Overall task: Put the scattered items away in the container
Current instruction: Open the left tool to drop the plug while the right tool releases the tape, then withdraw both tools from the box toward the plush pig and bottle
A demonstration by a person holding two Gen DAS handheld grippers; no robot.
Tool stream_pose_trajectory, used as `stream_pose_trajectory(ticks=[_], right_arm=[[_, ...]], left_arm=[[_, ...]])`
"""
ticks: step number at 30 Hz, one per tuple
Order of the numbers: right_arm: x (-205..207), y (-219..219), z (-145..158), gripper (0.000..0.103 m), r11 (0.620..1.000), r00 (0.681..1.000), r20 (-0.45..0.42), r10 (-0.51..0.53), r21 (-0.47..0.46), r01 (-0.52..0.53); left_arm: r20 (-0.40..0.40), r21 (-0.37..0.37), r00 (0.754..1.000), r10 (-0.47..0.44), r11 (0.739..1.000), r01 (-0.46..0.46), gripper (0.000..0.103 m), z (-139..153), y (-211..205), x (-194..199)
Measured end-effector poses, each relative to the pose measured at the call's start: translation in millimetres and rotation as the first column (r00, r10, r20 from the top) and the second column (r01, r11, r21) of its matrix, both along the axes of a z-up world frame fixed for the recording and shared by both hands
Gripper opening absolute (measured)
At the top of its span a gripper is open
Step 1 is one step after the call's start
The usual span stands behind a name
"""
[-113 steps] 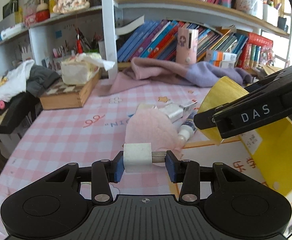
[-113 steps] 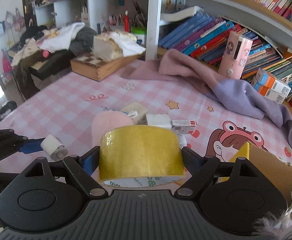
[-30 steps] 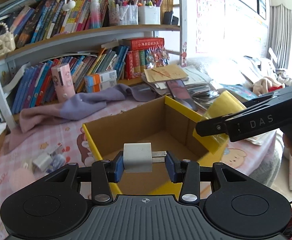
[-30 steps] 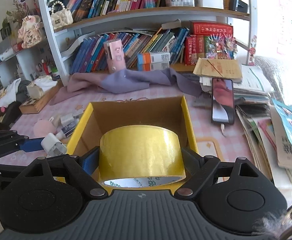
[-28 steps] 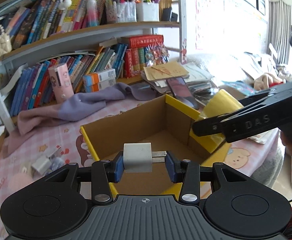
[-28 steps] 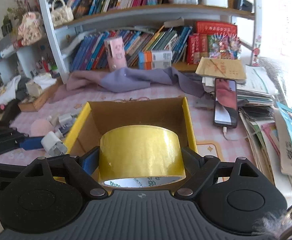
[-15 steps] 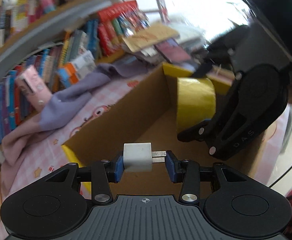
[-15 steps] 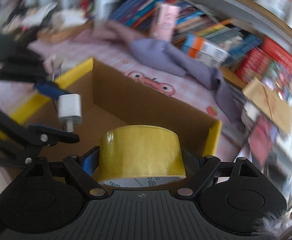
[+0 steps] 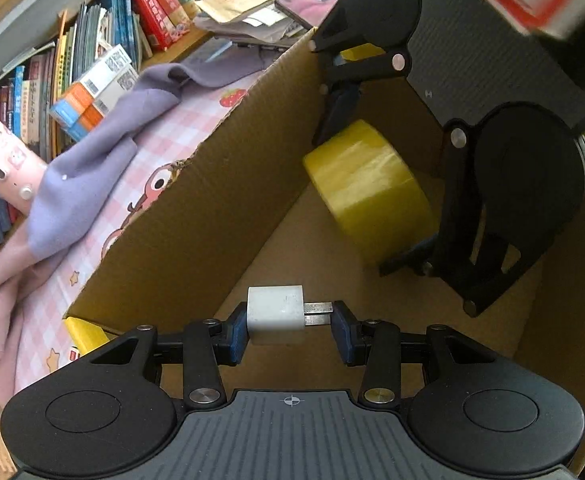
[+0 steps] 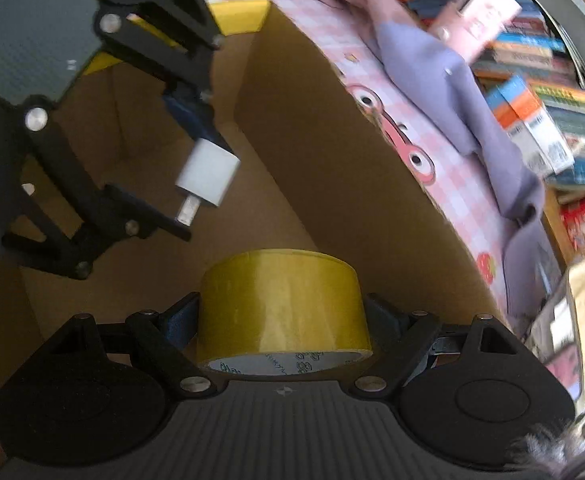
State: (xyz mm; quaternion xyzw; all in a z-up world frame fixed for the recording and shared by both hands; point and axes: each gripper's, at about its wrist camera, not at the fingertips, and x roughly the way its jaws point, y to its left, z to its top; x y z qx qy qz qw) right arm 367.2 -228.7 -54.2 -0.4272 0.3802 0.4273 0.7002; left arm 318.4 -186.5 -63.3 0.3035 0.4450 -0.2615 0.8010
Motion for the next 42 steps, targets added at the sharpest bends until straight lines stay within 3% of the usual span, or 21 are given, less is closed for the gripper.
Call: stream_pose_trajectory(ticks=[3, 7, 9, 16, 21, 27, 34, 42], right_arm=[[5, 3, 1, 0.086, 1.000, 1.000, -0.007, -0.004, 0.004, 0.004], [7, 1, 4, 0.090, 1.000, 1.000, 0.005, -0.022, 0.018, 0.022], [6, -1, 7, 0.093, 0.999, 1.000, 0.015, -0.027, 0.025, 0.027], [2, -20, 36, 0.094, 0.987, 0.996, 0.010, -0.087, 0.137, 0.084], [-7, -33, 65, 0.097, 0.959, 0.984, 0.039, -0.175, 0.231, 0.161], [-37, -46, 87, 0.097, 0.914, 0.961, 0.048, -0.273, 0.325, 0.243], [-73, -56, 110, 0.097, 0.827, 0.913, 0.044, -0.405, 0.443, 0.346], [-120, -59, 120, 0.098, 0.763, 0.853, 0.064, -0.517, 0.485, 0.426]], left_arm=[[-0.002, 0.008, 1.000, 0.016, 1.000, -0.016, 0.044, 0, 0, 2], [0.025, -0.003, 0.999, 0.022, 1.000, -0.022, 0.067, 5, 1, -1], [0.058, 0.000, 0.998, 0.036, 0.999, -0.036, 0.074, 8, 2, -5], [0.124, -0.047, 0.988, 0.088, 0.995, -0.083, 0.076, 30, 13, -21], [0.169, -0.115, 0.976, 0.134, 0.987, -0.116, 0.084, 51, 25, -38], [0.210, -0.182, 0.960, 0.185, 0.972, -0.148, 0.085, 70, 38, -62], [0.249, -0.277, 0.933, 0.261, 0.942, -0.189, 0.088, 95, 59, -100], [0.252, -0.368, 0.906, 0.340, 0.899, -0.235, 0.091, 106, 91, -137]])
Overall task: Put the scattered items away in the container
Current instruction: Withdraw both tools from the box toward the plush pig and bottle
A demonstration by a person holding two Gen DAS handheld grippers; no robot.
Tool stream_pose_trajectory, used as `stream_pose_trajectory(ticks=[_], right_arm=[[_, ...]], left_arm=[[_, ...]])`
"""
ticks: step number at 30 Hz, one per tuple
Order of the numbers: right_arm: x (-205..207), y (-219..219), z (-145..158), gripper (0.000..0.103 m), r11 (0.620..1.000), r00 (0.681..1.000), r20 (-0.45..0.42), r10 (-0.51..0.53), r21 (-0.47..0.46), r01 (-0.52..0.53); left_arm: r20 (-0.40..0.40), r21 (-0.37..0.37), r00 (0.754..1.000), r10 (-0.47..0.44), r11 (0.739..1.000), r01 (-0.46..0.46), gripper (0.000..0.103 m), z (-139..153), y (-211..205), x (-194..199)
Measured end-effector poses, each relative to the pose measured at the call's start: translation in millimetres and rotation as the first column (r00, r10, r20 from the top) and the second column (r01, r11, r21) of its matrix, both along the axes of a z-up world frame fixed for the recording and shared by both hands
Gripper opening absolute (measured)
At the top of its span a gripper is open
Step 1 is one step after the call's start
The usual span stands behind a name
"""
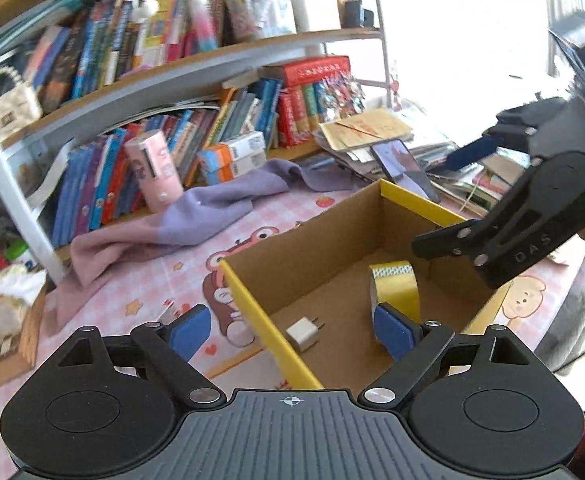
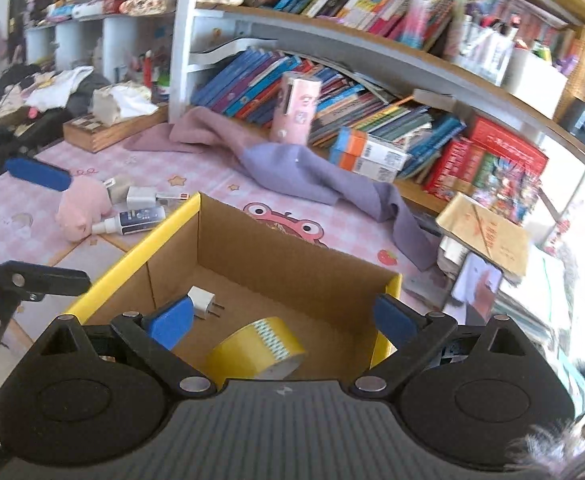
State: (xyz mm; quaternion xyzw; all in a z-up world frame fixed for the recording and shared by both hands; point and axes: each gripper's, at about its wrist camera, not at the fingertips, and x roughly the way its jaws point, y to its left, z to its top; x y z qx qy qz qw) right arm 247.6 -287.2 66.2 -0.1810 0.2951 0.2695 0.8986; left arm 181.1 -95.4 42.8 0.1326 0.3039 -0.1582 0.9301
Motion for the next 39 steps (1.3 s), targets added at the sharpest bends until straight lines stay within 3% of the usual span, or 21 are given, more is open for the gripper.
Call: stream_pose_trajectory(ticks=[7, 20, 30, 39], right_arm=[[-46, 0, 3, 0.098, 0.994, 0.995, 0.004, -0.105, 0.033, 0.104], [-132, 15, -19, 0.098, 0.976, 0.975, -0.053, -0.215, 0.025, 0.216], [-171, 63, -46, 0.098, 0.976, 0.968, -0.155, -0.197, 0.061, 0.209], [-190, 121, -65, 0.098, 0.989, 0.976, -0.185, -0.116, 0.069, 0.131]], left_arm=[[0.006, -0.029, 1.000, 0.030, 0.999, -0.029, 0.093, -2, 26, -41], [-0.072, -0.085, 0.992, 0.107, 0.990, -0.113, 0.093, -29, 76, -109], [-0.110, -0.094, 0.970, 0.216, 0.969, -0.227, 0.093, -48, 107, -149], [-0.126, -0.103, 0.929, 0.348, 0.927, -0.361, 0.093, -57, 134, -174]])
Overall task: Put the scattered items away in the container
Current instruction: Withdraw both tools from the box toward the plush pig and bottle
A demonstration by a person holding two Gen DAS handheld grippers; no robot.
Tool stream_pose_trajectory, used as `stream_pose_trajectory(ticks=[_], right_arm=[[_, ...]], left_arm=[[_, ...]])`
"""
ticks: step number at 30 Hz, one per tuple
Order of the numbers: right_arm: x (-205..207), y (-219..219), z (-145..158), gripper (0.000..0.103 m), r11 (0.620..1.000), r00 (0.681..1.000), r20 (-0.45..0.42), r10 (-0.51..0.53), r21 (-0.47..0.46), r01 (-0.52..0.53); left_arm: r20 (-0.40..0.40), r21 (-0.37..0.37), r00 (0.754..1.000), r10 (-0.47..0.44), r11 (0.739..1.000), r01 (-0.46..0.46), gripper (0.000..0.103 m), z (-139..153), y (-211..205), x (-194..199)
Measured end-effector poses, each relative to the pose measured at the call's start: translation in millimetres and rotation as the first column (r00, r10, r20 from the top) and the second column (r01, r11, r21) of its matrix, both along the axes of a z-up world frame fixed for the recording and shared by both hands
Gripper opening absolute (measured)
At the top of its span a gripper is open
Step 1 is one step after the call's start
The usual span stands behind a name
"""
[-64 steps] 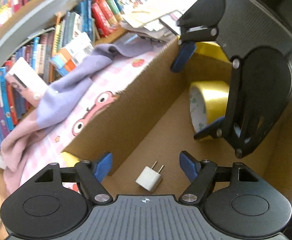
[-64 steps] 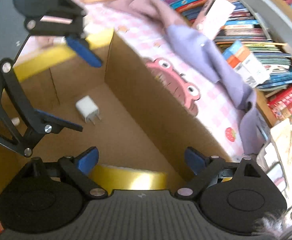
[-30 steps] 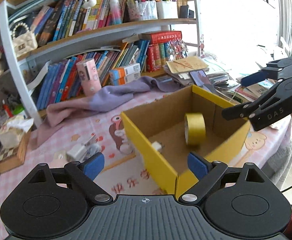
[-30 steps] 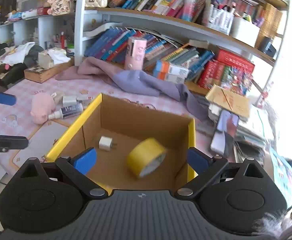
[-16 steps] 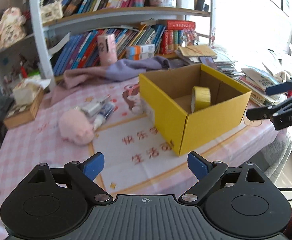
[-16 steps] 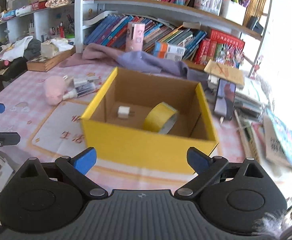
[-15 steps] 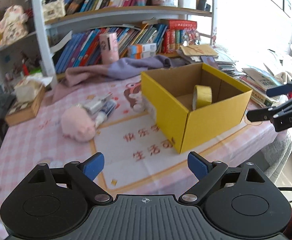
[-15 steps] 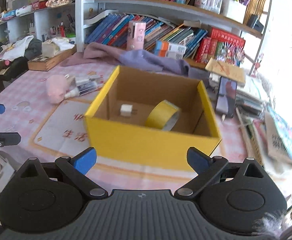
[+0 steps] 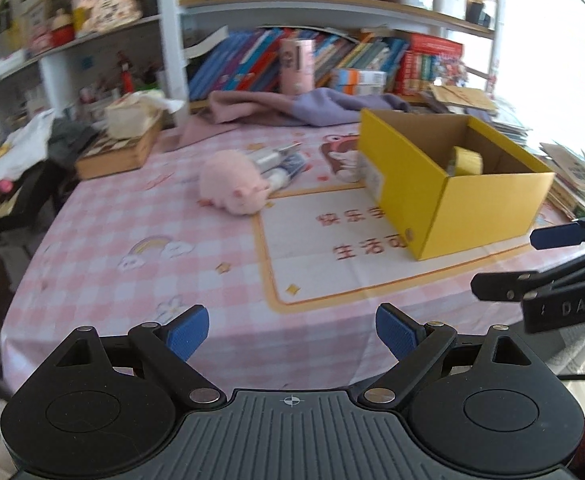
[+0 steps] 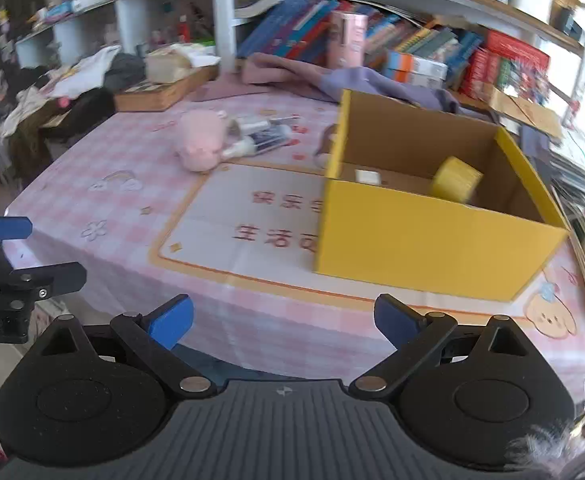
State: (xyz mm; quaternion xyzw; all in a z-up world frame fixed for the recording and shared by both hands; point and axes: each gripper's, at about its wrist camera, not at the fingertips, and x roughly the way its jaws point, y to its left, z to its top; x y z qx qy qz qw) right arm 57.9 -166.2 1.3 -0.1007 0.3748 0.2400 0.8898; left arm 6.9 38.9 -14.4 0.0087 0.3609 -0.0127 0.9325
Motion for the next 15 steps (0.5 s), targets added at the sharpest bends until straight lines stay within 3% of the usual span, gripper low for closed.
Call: stream_pose_trajectory(ticks=[6, 15], right_arm=[[-7, 17, -4, 0.097, 0.999, 0.999, -0.018, 0.046, 0.004, -0.046], [-2, 27, -6, 0.097, 0.997, 0.996, -0.038, 0.078, -0.013, -0.078]], left_arm=[[-0.009, -0.013, 0.998, 0.055, 0.998, -0.056, 0.093, -4, 11, -11], [-0.029, -0.025, 0.998, 0.057, 0.998, -0.058, 0.093, -9, 15, -5]])
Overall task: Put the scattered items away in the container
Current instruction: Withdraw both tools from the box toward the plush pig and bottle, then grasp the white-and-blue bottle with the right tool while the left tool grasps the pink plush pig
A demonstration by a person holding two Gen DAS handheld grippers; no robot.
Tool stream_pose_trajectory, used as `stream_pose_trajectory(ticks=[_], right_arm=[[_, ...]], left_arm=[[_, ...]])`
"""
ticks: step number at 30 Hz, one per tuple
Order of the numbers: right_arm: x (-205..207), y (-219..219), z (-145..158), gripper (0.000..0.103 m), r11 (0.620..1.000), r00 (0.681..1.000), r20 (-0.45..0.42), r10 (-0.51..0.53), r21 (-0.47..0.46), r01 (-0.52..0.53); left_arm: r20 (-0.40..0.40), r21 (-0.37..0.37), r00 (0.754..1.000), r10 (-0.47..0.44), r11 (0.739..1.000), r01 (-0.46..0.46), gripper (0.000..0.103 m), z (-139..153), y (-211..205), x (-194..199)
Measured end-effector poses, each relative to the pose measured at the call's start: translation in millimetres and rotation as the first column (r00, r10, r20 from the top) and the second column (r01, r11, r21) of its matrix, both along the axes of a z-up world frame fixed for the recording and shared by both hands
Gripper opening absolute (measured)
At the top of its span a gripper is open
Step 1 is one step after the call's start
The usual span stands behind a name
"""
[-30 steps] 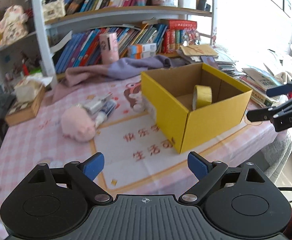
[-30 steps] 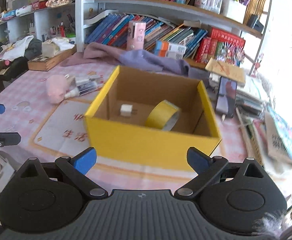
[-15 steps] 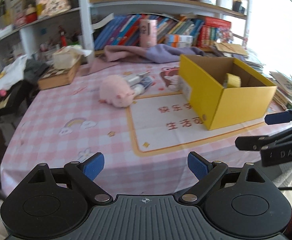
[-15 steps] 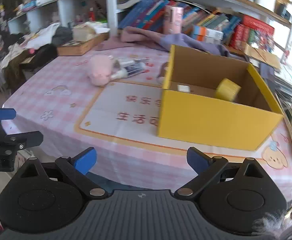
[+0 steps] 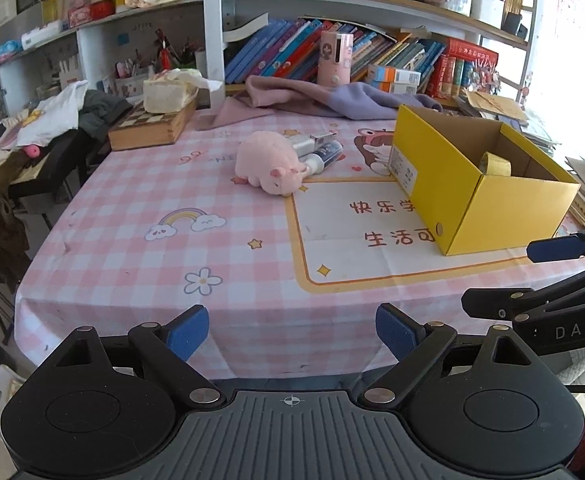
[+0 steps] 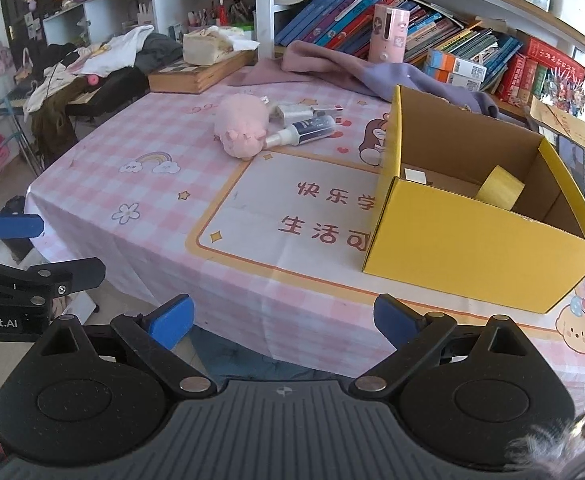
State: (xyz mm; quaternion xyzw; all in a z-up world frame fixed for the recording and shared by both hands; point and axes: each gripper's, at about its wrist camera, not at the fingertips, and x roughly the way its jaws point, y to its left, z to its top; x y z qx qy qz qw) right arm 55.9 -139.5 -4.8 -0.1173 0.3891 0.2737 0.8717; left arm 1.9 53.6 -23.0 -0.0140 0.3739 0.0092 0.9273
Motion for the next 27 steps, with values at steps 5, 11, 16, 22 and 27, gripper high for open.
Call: stream_pose_trajectory(ticks=[5, 11, 16, 22, 27], right_arm=[[9, 3, -3, 0.097, 1.000, 1.000, -0.008, 0.021, 0.000, -0.021], [33, 12, -7, 0.085, 0.999, 0.999, -0.017, 0.047, 0.015, -0.047], [63, 30, -7, 0.074, 0.996, 0.996, -0.013, 0.086, 0.030, -0.086], [101, 49, -7, 0.073, 0.992, 0.993, -0.009, 0.118, 0.035, -0.118], [139, 61, -1, 0.070, 0.988, 0.993, -0.078, 0.093, 0.129, -0.083]], left_arm=[[-0.011, 0.004, 1.000, 0.004, 1.000, -0.004, 0.093, -3, -2, 10], [-0.030, 0.027, 0.999, 0.027, 0.999, -0.027, 0.093, -6, -1, 28], [-0.045, 0.043, 0.997, 0.060, 0.997, -0.058, 0.093, -9, 3, 48], [-0.052, 0.051, 0.994, 0.097, 0.994, -0.094, 0.093, -11, 7, 79], [-0.047, 0.059, 0.994, 0.099, 0.994, -0.096, 0.093, -14, 8, 111]])
